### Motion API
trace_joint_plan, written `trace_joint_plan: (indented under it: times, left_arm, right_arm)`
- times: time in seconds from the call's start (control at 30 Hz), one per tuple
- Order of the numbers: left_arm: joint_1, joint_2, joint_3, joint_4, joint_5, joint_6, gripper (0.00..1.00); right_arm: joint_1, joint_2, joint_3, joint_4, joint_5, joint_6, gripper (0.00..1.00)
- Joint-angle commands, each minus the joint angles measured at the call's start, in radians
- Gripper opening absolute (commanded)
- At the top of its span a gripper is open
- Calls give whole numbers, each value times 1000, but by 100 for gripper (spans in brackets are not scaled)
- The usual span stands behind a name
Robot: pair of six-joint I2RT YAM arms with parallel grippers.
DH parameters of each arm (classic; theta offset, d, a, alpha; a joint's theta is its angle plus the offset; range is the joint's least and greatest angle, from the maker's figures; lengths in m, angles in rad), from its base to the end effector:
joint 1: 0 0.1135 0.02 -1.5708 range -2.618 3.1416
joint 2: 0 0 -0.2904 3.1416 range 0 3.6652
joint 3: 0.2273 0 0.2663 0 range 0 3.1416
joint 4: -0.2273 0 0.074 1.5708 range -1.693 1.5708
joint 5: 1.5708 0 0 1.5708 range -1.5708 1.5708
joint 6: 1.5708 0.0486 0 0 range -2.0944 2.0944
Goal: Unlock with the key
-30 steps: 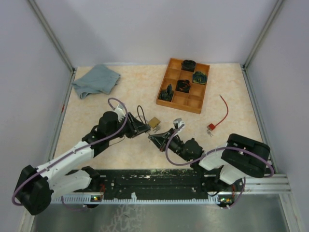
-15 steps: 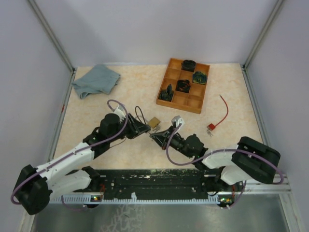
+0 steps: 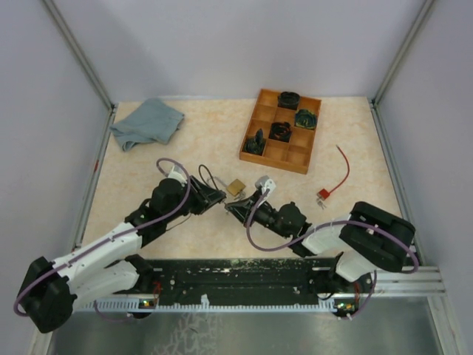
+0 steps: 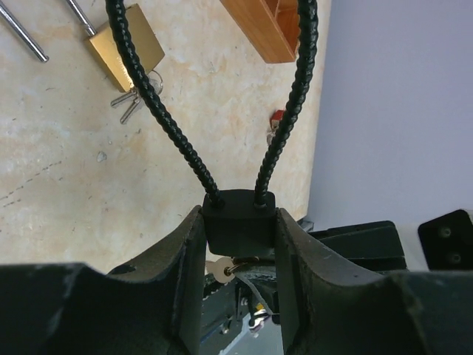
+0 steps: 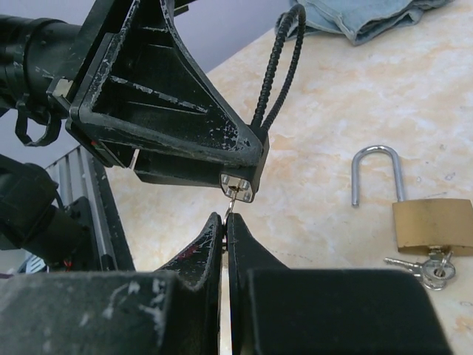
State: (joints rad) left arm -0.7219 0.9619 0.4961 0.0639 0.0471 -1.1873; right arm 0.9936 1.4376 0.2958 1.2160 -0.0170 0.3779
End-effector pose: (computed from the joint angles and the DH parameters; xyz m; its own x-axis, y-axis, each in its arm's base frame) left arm 0.1677 -0.1507 0.2409 -0.7521 -0.5720 -0.3273 -0.0131 0.5095 -0.8604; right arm 0.1446 0.2235 0.1994 -0.2750 0.2538 -0.9273 -0.8023 0.4710 0.3668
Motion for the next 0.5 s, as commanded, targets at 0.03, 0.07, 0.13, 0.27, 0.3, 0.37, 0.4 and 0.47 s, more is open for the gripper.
trace_joint_plan:
  times: [0.03,0.07,0.13,0.27,0.3,0.37,0.4,0.47]
  left_arm:
    - [-62,-41,-19,101,149,-138,0]
    - [-62,-35,-8,96,154,-132,0]
    - [-62,-23,8,85,171,-121,0]
    - [-63,-24,-3,117,206,-135,0]
    - [-63,-24,1,110,208,-129,0]
    - [-63,-22,15,86,212,-108,0]
    - [-63,-23,20,74,215,-100,0]
    - [-63,-31,14,82,229,-97,0]
  right_arm:
    - [-18,86,39,298,18,8,0]
    - [-18,92,33,319,23,3,0]
    - [-18,90,26,326,26,-18,0]
    - [-18,119,31,330,20,-50,0]
    - [-22,130,27,356,13,-48,0]
    - [-49,129,13,399,-12,-3,0]
    - [-70,120,5,406,-25,20,0]
    - [-83,90,12,368,-29,21,0]
